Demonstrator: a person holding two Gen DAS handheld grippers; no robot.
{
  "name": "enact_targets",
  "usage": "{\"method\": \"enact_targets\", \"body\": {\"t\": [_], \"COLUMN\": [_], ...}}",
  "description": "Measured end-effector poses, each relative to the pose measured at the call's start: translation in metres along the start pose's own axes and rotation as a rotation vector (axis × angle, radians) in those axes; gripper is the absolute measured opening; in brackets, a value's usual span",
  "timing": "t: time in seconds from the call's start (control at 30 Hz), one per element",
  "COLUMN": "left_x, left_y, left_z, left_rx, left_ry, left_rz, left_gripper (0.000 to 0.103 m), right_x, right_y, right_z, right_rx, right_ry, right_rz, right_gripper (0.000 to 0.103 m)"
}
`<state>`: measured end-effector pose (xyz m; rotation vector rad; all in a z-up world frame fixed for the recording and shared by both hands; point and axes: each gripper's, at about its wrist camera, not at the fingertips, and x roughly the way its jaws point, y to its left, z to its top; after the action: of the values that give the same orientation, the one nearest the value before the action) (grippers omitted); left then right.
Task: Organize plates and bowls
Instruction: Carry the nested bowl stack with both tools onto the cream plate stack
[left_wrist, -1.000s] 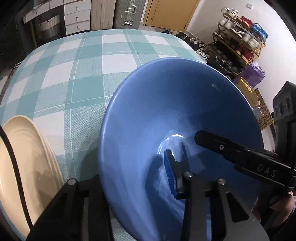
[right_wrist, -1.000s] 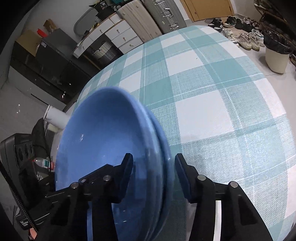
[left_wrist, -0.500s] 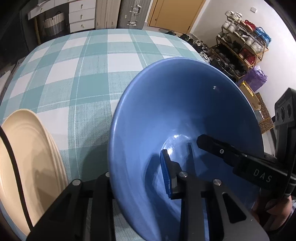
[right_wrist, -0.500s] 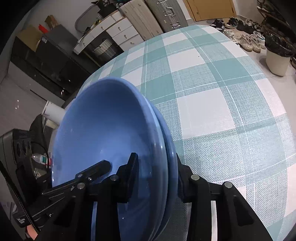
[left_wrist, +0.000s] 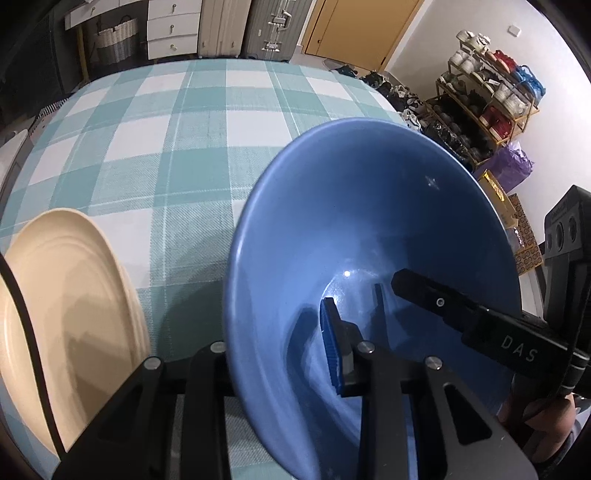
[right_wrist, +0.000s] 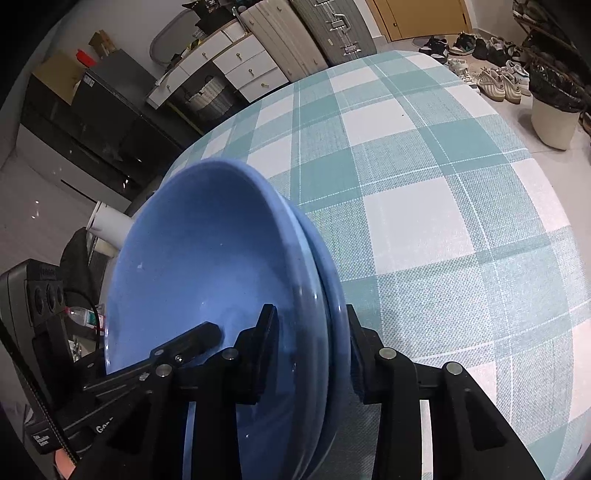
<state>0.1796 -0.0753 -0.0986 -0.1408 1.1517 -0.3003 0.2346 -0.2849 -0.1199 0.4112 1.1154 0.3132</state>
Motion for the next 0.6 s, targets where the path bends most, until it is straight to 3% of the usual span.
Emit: {"method": "enact_targets", "body": {"t": [0.6], "left_x": [-0.072], "left_y": [0.041], "left_z": [0.0], "left_rx": [-0.081], "left_ry": [-0.139], "left_rz": [0.043], "left_gripper": [0.028], "right_x": [-0.018], "right_y": [0.071], "right_z": [0.0], "right_rx": [-0.102], "right_ry": [0.023], "right_rz": [0.053], "right_gripper": [0.035]}}
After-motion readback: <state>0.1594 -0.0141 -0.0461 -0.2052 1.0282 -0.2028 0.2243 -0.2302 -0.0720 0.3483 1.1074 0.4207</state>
